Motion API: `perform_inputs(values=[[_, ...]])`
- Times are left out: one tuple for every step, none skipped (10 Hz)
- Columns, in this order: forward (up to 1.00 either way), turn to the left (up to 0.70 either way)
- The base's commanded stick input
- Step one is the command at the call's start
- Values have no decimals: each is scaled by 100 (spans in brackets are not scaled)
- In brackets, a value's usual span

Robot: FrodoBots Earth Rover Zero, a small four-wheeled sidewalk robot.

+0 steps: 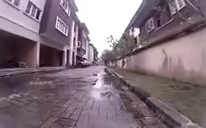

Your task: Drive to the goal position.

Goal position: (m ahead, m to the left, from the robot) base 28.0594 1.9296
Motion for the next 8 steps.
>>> perform_inputs(values=[[50,0],[50,0],[50,0],[50,0],[50,0],[50,0],[50,0],[50,0]])
